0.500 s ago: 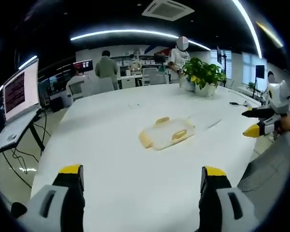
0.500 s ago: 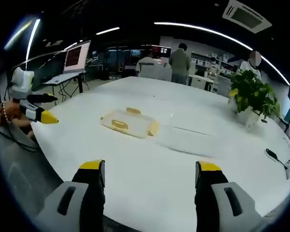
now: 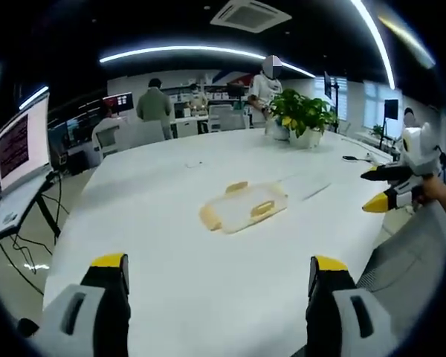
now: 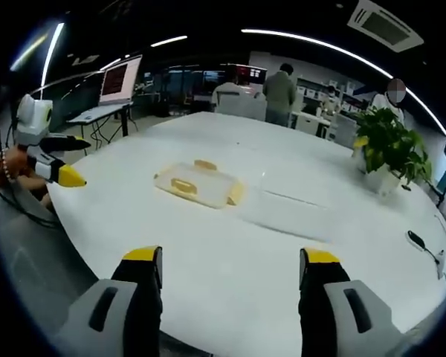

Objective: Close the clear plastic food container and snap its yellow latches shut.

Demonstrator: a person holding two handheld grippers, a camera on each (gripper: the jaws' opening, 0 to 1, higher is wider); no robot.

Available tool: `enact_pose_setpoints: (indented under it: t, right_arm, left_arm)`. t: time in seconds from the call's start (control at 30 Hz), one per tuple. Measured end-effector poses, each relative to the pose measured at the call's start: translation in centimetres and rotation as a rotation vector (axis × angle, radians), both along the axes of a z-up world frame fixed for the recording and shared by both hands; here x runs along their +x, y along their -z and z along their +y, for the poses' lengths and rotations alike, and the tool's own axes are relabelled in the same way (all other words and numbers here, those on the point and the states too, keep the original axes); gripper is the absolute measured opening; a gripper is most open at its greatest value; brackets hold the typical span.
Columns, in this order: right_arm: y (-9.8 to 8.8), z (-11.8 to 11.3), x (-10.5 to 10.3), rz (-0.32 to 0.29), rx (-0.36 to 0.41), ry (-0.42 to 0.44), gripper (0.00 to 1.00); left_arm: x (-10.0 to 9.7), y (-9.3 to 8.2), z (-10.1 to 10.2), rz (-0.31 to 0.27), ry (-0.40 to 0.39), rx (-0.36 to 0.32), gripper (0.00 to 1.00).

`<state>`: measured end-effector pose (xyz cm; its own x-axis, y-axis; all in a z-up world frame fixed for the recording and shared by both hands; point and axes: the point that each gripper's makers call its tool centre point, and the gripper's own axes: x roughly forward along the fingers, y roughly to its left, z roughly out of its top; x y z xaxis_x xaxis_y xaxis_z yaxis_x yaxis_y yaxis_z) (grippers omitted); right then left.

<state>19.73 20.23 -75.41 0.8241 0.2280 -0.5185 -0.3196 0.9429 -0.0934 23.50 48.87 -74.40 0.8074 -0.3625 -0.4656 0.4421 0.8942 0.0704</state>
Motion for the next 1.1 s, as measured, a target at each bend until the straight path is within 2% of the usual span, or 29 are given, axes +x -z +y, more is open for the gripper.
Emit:
enact_pose_setpoints:
  t: [0.2, 0.33, 0.5, 0.63, 0.73, 0.9, 0.93, 0.97, 1.03, 1.1]
  right_arm:
    - [-0.6, -0.8, 0.1, -0.032, 0.039, 0.053, 0.76]
    - [-0.5, -1.2, 0.1, -0.029, 0.031, 0.072, 0.76]
    - [-0.6, -1.3, 0.1, -0.032, 0.033, 0.084, 0.76]
    - [-0.6, -0.8, 0.0, -0.034, 0.027, 0.055, 0.76]
    - [-0.6, -0.5, 0.1, -0.036, 0.007, 0.034, 0.76]
    - [-0.7, -0.4, 0.1, -0.039, 0.039, 0.036, 0.75]
    - [-0.7, -0.3, 0.1, -0.039, 0.044, 0.036, 0.75]
    - [-0.6, -0.2, 0.1, -0.035, 0.045, 0.033, 0.75]
    - [-0.5, 0.1, 0.1, -0.026, 0.036, 0.019, 0.75]
    - [-0.5, 0.3, 0.2, -0.027, 0.025, 0.005, 0.75]
  left_arm:
    - [-0.4, -0.1, -1.0, -0.008, 0.048, -0.002, 0.99]
    - [-0.4, 0.0, -1.3, 0.015, 0.043, -0.053, 0.99]
    - [-0.2, -0.6, -1.1, -0.03, 0.044, -0.041, 0.99]
    - [-0.1, -1.6, -1.5, -0.058, 0.046, -0.086, 0.99]
    - [0.0, -1.9, -1.2, -0.073, 0.038, -0.089, 0.99]
    - [0.2, -2.1, -0.9, -0.081, 0.025, -0.084, 0.99]
    - [0.2, -2.0, -0.9, -0.079, 0.024, -0.085, 0.99]
    - [0.2, -1.4, -1.0, -0.051, 0.033, -0.097, 0.99]
    - [-0.2, 0.0, -0.8, 0.038, 0.016, -0.094, 0.99]
    - [0.0, -0.4, -1.0, 0.007, 0.028, -0.087, 0.99]
